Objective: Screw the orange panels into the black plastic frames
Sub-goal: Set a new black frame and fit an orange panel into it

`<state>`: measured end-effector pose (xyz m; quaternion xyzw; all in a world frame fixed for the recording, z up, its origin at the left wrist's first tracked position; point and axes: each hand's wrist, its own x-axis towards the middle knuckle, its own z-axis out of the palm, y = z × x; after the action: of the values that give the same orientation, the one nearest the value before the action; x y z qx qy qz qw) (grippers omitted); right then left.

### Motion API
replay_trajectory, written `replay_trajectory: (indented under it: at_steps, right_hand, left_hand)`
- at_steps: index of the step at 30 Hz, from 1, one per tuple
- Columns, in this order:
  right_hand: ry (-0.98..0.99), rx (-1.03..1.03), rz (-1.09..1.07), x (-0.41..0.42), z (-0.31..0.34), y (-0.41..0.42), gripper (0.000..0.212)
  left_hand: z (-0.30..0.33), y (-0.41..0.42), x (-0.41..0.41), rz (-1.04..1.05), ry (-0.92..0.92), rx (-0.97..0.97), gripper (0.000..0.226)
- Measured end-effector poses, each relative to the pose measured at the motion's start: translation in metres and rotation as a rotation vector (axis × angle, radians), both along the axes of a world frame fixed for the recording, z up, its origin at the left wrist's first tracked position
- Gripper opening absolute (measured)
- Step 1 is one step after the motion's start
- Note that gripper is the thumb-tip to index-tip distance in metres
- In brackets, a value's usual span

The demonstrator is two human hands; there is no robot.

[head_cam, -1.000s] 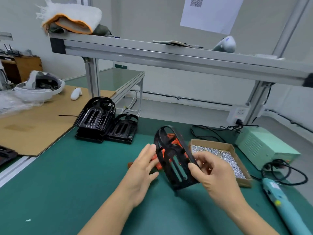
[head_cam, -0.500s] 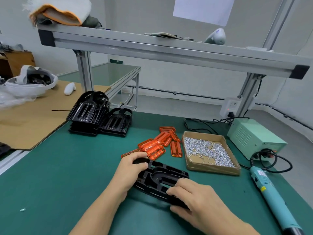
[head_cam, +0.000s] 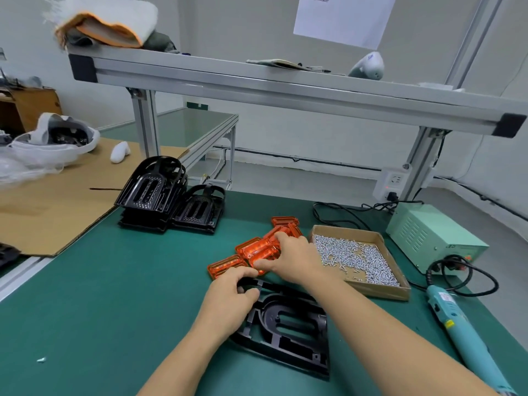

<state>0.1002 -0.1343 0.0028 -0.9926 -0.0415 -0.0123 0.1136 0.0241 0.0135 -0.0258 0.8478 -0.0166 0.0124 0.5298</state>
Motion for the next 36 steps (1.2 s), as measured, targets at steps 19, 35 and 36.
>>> replay_trajectory:
  at_steps: [19,35,36]
  right_hand:
    - [-0.225,0.014,0.629,-0.067,0.035,-0.037,0.099]
    - [-0.234,0.734,0.379,-0.130,0.033,-0.053,0.053]
    - [-0.250,0.757,0.362,-0.131,0.031,-0.054,0.049]
  left_hand:
    - [0.034,-0.004,0.003,-0.040,-0.013,-0.550,0.014]
    - [0.049,-0.017,-0.031,-0.039,0.018,-0.777,0.024]
    - [0.050,-0.019,-0.033,-0.046,0.020,-0.775,0.026]
